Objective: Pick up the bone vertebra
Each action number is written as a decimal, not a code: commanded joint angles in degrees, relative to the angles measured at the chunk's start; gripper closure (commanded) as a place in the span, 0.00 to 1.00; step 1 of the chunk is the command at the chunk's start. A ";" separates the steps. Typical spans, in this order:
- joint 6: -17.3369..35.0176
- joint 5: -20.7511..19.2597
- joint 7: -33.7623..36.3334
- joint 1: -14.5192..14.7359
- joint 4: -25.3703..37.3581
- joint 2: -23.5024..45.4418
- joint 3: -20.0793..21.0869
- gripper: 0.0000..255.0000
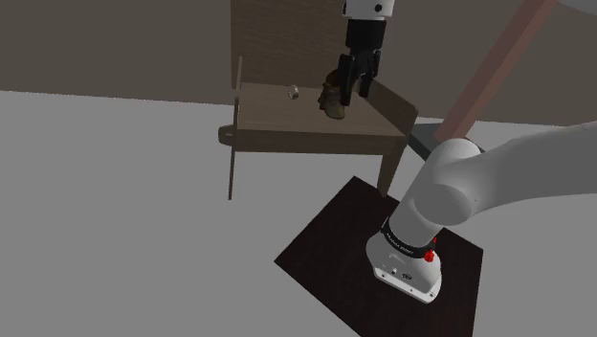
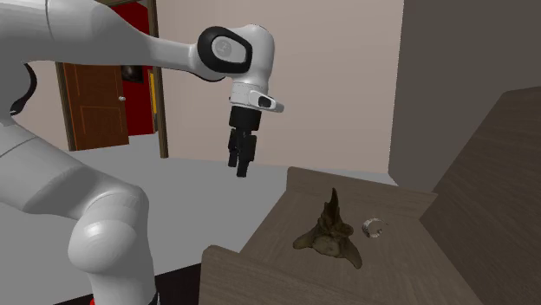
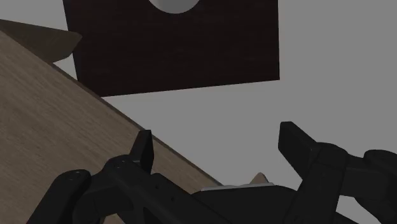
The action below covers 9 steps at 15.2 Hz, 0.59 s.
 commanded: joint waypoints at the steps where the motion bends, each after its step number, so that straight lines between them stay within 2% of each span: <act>1: 0.00 0.00 0.00 0.00 0.00 0.00 0.00 0.00; 9: 2.62 -4.74 -14.82 -1.50 7.67 10.40 -12.14 0.00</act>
